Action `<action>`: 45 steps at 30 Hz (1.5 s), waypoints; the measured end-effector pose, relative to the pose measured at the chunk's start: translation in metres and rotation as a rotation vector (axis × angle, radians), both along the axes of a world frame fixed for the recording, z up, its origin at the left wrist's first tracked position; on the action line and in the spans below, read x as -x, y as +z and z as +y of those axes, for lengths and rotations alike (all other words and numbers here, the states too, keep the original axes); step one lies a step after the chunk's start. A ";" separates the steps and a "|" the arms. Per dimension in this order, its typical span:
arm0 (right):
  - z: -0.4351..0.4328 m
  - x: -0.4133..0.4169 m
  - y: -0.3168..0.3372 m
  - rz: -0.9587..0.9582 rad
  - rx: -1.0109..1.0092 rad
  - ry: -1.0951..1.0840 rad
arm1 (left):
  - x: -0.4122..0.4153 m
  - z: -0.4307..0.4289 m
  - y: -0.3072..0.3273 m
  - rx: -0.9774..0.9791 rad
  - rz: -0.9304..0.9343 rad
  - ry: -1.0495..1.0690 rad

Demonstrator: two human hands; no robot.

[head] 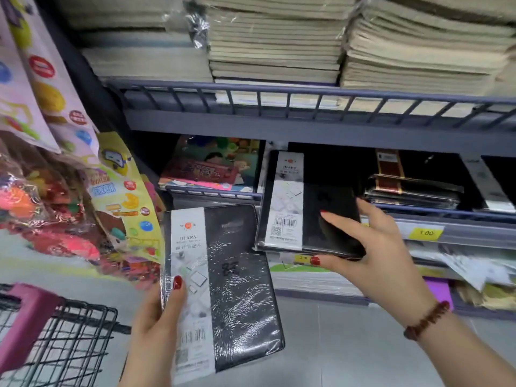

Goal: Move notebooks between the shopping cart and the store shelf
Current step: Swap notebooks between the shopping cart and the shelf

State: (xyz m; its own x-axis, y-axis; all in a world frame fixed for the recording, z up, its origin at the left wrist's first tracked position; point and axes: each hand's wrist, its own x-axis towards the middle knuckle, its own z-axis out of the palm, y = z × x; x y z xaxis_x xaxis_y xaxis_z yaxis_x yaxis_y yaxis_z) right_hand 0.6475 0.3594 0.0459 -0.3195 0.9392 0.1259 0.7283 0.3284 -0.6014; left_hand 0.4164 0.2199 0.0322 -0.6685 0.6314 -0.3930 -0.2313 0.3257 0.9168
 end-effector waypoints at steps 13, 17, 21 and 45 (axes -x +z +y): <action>0.077 0.035 -0.001 -0.115 -0.007 0.083 | 0.006 -0.005 -0.001 -0.004 0.005 -0.001; 0.089 0.037 0.002 -0.142 0.057 0.125 | 0.005 -0.011 0.000 -0.021 -0.011 0.017; 0.092 0.041 -0.004 -0.163 0.065 0.108 | 0.003 -0.014 0.003 -0.034 0.002 0.006; -0.043 0.035 -0.014 0.742 0.812 0.103 | -0.017 0.022 0.015 -0.165 -0.130 -0.163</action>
State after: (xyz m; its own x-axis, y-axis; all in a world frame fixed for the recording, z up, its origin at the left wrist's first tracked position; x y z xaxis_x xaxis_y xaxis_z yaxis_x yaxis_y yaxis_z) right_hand 0.6123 0.3160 0.0321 -0.5013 0.8027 -0.3231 0.0890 -0.3236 -0.9420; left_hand 0.4337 0.2422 0.0467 -0.5033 0.7892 -0.3519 -0.3076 0.2170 0.9264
